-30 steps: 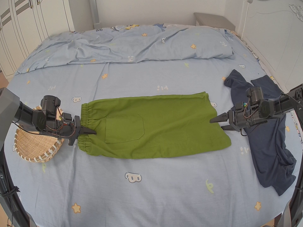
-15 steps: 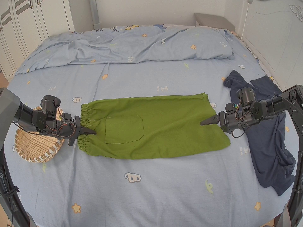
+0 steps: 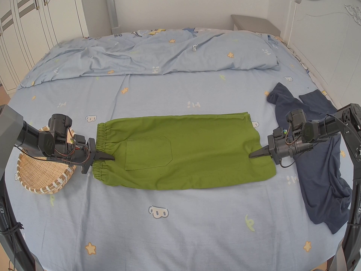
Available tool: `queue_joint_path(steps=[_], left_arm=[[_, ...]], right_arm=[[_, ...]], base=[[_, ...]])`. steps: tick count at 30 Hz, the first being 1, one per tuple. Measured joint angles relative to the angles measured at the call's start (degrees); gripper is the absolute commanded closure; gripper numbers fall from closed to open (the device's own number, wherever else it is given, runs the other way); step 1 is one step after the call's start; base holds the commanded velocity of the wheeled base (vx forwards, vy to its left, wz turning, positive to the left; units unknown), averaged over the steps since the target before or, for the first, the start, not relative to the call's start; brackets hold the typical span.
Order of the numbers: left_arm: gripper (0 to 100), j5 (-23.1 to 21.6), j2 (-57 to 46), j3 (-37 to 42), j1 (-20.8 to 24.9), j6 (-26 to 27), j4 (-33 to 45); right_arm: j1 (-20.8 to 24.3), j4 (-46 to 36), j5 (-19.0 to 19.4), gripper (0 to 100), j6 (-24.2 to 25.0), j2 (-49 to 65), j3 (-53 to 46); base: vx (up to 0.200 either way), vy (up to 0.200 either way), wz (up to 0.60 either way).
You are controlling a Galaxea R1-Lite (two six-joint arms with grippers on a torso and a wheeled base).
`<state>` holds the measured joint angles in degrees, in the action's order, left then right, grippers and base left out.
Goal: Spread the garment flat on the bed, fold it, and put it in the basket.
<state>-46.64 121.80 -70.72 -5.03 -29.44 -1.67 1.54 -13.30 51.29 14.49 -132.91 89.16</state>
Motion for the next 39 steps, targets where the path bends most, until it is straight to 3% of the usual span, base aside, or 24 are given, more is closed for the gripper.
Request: queue_joint_path(steps=[12, 19, 25, 33, 39], left_arm=[[100, 0.0, -0.62, -0.63, -0.04, -1.68, 1.34], [100, -1.74, -2.73, -1.9, -0.09, -1.78, 11.3], [100, -2.44, -5.34, -1.16, -0.37, 1.8, 17.46], [100, -2.49, -8.46, 3.99, -0.55, 9.98, 23.32], [100, -2.35, -11.24, 11.79, -0.87, 13.74, 23.97]], right_arm=[[-0.69, -7.19, 0.04, 100, -0.22, 2.99, 0.74], [-0.66, -15.85, -0.05, 100, -0.73, 9.07, 0.41], [-0.68, -19.92, -0.16, 100, -4.01, 12.69, -3.41], [-0.44, -17.16, -0.24, 100, -6.18, 16.32, -15.93], [0.04, -6.49, -0.35, 100, -6.51, 19.98, -31.94]], base=[[0.0, 0.0, 0.0], [0.0, 0.0, 0.0], [0.0, 0.0, 0.0], [0.0, 0.0, 0.0], [0.0, 0.0, 0.0]])
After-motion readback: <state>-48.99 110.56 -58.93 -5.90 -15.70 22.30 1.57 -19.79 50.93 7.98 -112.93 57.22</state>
